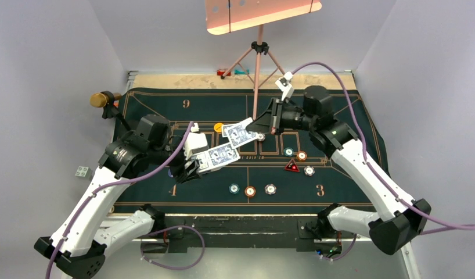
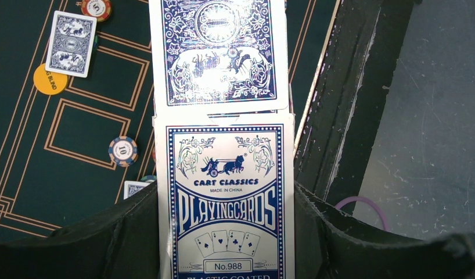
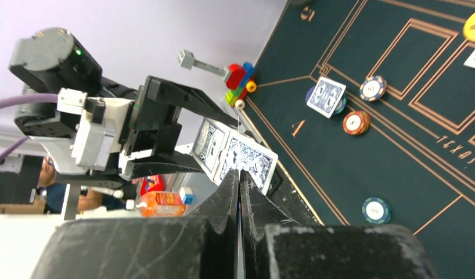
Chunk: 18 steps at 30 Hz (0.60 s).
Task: Distribute texas hold em gaming equipment
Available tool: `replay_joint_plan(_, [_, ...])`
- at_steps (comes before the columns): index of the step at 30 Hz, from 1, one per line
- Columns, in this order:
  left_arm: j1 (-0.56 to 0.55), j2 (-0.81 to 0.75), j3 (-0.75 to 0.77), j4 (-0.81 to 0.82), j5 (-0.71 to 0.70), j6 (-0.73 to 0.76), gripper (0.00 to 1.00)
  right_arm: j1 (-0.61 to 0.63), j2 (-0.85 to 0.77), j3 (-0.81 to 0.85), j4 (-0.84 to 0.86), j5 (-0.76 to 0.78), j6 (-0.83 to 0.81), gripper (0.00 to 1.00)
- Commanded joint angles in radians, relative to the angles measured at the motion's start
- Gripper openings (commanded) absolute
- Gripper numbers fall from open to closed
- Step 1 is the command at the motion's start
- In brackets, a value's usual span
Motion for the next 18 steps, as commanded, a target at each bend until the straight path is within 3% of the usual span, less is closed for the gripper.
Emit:
replay_joint_plan(1, [0.006, -0.017, 0.03, 0.036, 0.021, 0.01, 0.0, -0.094, -0.053, -0.021, 0.058, -0.091, 0.041, 0.0])
replay_joint_plan(9, [0.006, -0.023, 0.033, 0.03, 0.022, 0.014, 0.0, -0.27, -0.086, -0.177, -0.12, 0.061, -0.074, 0.0])
replay_joint_plan(18, [0.006, -0.023, 0.037, 0.024, 0.021, 0.017, 0.0, -0.382, -0.05, -0.517, 0.075, 0.133, -0.051, 0.0])
